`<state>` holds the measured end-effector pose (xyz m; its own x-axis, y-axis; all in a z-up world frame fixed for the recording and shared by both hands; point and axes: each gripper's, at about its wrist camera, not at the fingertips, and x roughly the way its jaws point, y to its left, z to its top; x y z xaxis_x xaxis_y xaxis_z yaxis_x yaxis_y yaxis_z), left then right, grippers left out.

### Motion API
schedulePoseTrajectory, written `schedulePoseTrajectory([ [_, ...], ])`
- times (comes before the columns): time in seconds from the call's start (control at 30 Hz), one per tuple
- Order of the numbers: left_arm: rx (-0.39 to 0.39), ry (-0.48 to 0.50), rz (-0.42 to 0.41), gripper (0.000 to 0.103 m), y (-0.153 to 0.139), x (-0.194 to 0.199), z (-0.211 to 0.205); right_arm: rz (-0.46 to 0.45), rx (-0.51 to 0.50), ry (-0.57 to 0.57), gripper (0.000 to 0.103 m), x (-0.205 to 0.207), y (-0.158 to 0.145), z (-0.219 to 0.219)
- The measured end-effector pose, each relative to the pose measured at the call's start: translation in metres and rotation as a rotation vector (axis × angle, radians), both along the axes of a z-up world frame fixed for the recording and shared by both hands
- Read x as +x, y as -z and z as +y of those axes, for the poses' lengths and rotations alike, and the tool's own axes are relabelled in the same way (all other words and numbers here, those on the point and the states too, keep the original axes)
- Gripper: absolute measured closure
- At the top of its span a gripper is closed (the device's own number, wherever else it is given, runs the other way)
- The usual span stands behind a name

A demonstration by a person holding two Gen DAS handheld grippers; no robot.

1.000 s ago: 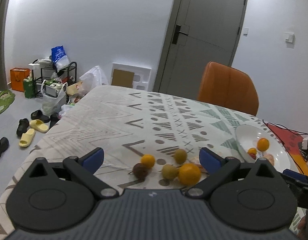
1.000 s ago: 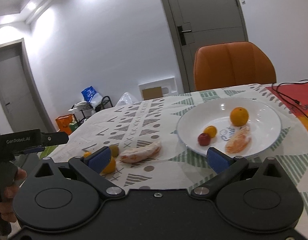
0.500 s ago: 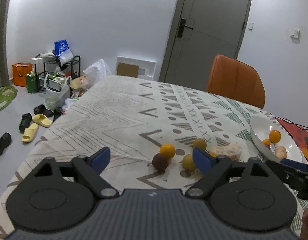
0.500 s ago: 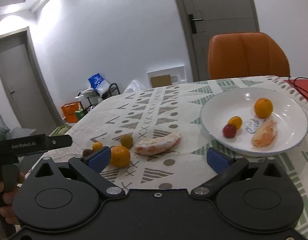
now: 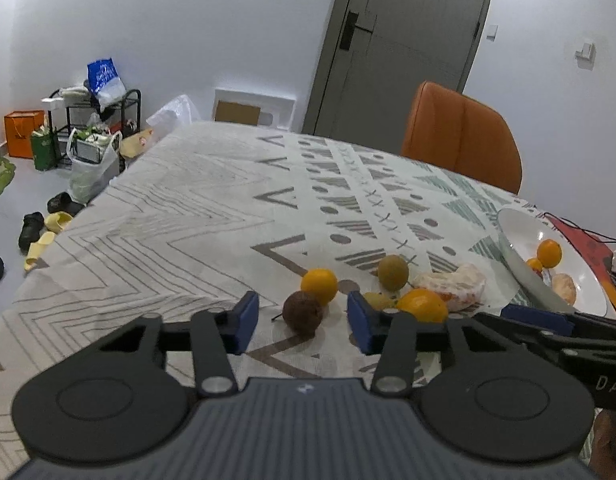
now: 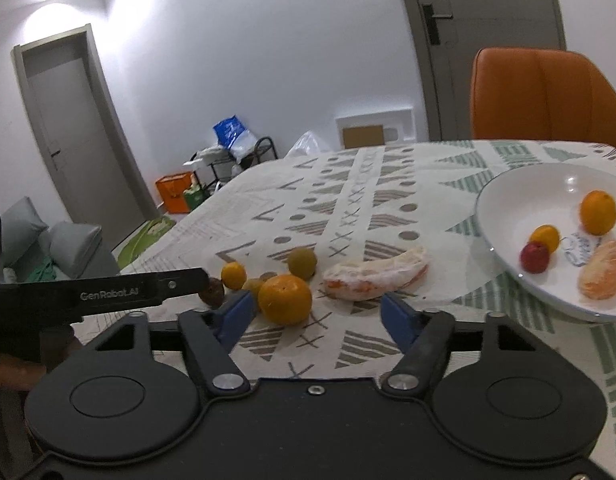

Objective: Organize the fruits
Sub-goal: 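Grasp the brown round fruit with the left gripper while the right tool approaches the large orange, then grasp the large orange with the right gripper while the left holds the brown fruit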

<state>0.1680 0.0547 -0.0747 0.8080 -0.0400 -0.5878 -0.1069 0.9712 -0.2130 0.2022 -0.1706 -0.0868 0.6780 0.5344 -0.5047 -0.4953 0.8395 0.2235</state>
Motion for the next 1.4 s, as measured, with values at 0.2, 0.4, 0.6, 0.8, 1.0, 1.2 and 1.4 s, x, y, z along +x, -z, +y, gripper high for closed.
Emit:
schedulePoseTrajectory([
  [0.2,-0.016,0.012,0.017,0.079,0.007,0.008,0.004,0.019,-0.008,-0.010,0.042,0.007,0.004,0.008],
  [0.4,-0.030,0.005,-0.003,0.081,0.002,0.003,0.011,0.029,-0.027,-0.026,0.043,0.012,0.006,0.020],
  [0.6,-0.021,-0.003,-0.010,0.081,-0.003,0.002,0.014,0.040,-0.016,-0.037,0.043,0.016,0.011,0.027],
  [0.8,-0.018,-0.005,-0.010,0.081,-0.005,-0.001,0.013,0.045,-0.017,-0.049,0.046,0.018,0.014,0.033],
  [1.0,-0.010,0.002,-0.021,0.081,-0.009,-0.006,0.009,0.049,-0.021,-0.059,0.067,0.022,0.018,0.035],
  [1.2,-0.011,0.013,-0.028,0.081,-0.012,-0.009,0.002,0.021,-0.020,-0.049,0.068,0.012,0.011,0.025],
  [1.4,-0.002,0.029,-0.043,0.081,-0.017,-0.009,-0.007,0.003,-0.010,-0.011,0.068,0.006,0.006,0.010],
])
